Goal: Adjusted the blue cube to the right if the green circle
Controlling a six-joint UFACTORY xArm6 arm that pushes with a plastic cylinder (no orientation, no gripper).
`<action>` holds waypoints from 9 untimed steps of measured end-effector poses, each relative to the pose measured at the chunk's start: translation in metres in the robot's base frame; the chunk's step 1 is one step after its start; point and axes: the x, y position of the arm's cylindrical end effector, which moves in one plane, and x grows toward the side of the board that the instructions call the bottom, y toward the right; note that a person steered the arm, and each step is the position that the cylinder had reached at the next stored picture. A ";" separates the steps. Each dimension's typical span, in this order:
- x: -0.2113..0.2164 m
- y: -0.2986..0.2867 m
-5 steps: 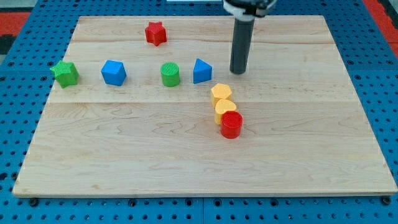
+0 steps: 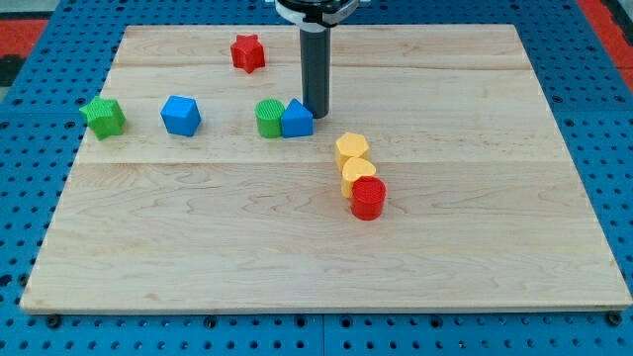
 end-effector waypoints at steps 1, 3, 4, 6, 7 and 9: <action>0.000 -0.005; 0.024 0.023; 0.023 0.017; 0.021 0.008; 0.021 -0.017; 0.012 -0.025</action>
